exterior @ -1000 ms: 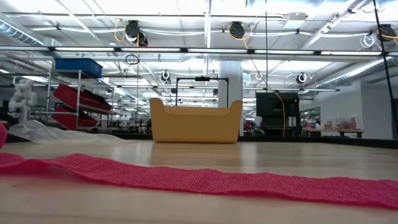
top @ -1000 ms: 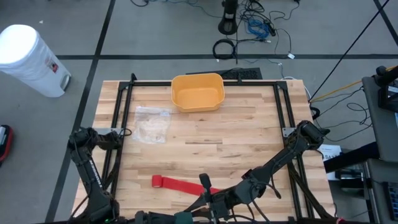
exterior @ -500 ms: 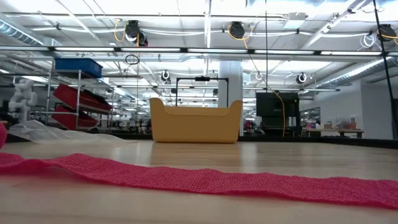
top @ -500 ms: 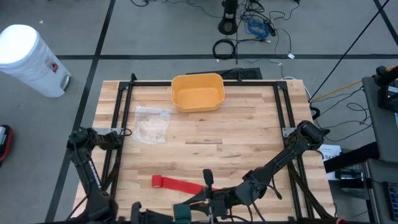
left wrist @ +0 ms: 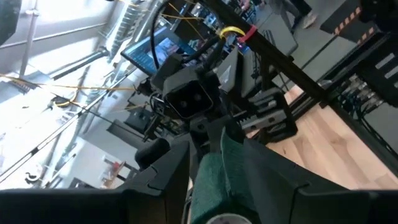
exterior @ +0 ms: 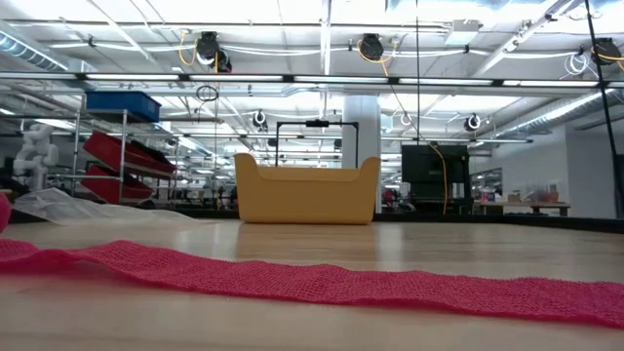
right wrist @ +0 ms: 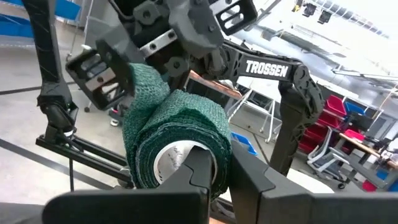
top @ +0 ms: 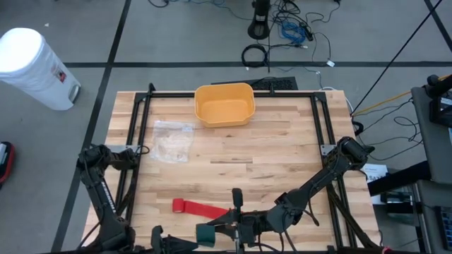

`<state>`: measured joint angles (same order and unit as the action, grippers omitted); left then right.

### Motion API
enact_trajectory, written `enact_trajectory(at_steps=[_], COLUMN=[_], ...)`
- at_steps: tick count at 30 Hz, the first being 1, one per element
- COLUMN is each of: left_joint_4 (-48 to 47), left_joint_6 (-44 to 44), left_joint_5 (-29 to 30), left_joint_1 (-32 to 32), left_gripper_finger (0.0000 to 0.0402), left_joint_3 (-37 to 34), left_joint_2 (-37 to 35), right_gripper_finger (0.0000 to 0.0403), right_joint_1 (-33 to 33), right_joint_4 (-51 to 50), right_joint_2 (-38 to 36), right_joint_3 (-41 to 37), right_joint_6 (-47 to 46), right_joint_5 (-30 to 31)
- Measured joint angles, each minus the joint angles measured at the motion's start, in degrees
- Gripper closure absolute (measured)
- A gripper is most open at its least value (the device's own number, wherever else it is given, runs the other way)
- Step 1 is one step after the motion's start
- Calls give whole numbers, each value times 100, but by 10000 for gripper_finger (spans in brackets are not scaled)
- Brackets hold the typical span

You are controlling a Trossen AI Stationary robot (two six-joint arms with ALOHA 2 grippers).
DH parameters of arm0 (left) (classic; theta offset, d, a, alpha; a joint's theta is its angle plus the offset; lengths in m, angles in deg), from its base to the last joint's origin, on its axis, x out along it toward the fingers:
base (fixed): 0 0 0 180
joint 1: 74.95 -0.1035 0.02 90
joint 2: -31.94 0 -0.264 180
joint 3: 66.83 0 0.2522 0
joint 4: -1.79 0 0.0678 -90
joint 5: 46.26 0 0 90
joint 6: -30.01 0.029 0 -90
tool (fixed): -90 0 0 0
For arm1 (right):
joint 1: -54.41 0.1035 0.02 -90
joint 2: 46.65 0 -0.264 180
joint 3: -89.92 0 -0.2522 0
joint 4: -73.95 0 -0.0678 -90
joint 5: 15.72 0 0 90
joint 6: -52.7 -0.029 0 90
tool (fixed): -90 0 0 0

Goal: Roll bandage
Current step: Roll the green bandage

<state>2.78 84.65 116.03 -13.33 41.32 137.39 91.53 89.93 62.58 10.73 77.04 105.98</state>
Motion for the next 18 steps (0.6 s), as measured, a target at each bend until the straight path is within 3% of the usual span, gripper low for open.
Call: enact_trajectory(at_steps=[4, 12, 18], left_joint_4=[-522, -588, -851], left_joint_6=[-427, -482, -482], left_joint_5=[0, 78, 87], left_joint_1=[-54, -168, -229], left_gripper_finger=[245, 246, 272], left_joint_3=[0, 0, 2], left_joint_2=[7, 7, 9], right_gripper_finger=[378, 378, 378], right_joint_1=[0, -4, -4], right_joint_4=[16, 28, 48], right_joint_2=[0, 0, 0], right_joint_3=[0, 0, 0], right_joint_6=[32, 39, 39], right_joint_5=[0, 17, 39])
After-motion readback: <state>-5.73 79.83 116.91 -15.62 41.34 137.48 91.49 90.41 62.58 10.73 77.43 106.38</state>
